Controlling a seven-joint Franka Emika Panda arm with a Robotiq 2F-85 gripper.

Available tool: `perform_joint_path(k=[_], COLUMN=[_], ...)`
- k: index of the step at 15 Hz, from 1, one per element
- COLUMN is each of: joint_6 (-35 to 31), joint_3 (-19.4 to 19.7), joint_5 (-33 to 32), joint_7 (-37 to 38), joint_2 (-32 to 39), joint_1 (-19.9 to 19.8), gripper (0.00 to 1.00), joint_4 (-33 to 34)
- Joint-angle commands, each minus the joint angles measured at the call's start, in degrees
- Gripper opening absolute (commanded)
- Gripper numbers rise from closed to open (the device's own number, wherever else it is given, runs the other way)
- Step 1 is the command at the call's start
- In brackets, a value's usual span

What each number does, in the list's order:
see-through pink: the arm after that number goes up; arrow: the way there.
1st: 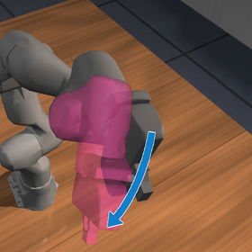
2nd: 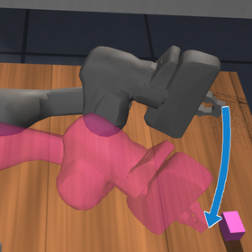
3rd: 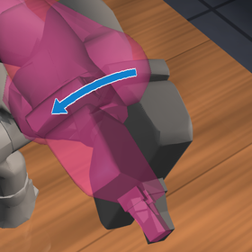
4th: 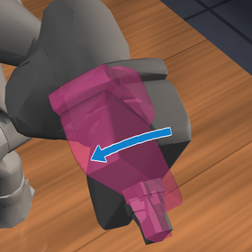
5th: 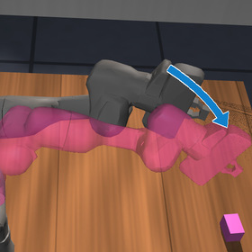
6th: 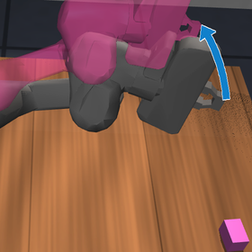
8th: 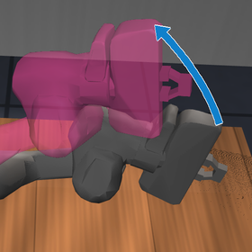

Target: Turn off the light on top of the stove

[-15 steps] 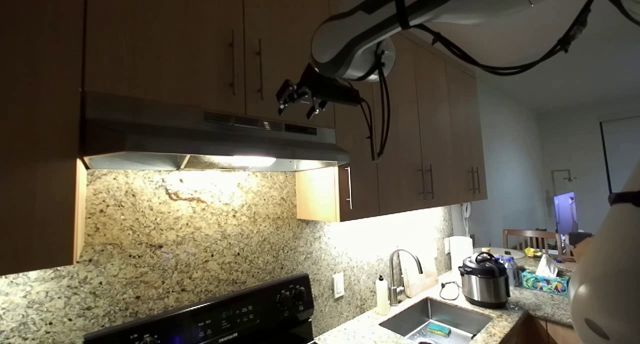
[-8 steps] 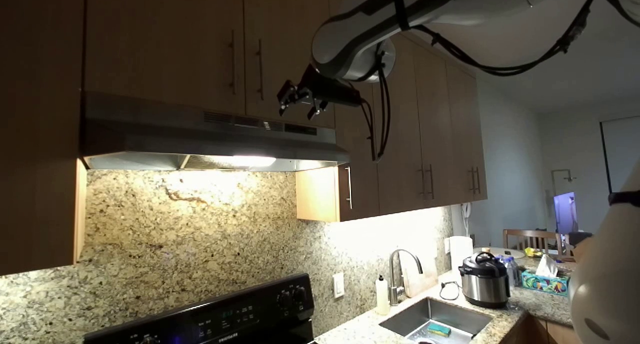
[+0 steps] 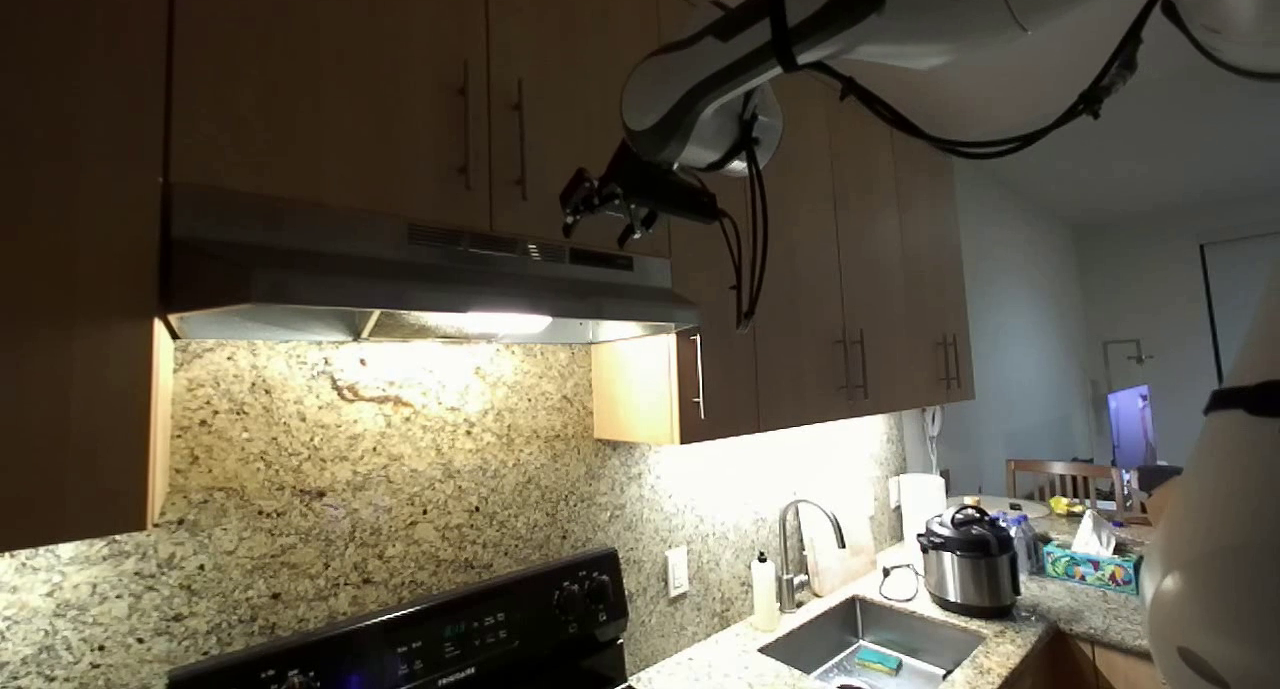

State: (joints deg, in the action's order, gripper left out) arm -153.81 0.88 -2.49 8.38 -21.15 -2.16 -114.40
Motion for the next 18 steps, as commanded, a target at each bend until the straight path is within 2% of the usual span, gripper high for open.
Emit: perform_joint_path(k=[1,5,9,18], joint_6=[-0.62,-0.89,-0.58,2.93], joint_3=[2.66,4.01,6.58,15.27], joint_5=[6.21,7.09,9.29,24.8], joint_7=[-4.57,-6.17,-12.52,-31.62], joint_2=[2.53,4.42,6.39,10.26], joint_1=[2.66,2.05,3.23,9.69], gripper=[1.0,1.0,1.0,1.0], joint_4=[2.82,5.72,8.49,14.33])
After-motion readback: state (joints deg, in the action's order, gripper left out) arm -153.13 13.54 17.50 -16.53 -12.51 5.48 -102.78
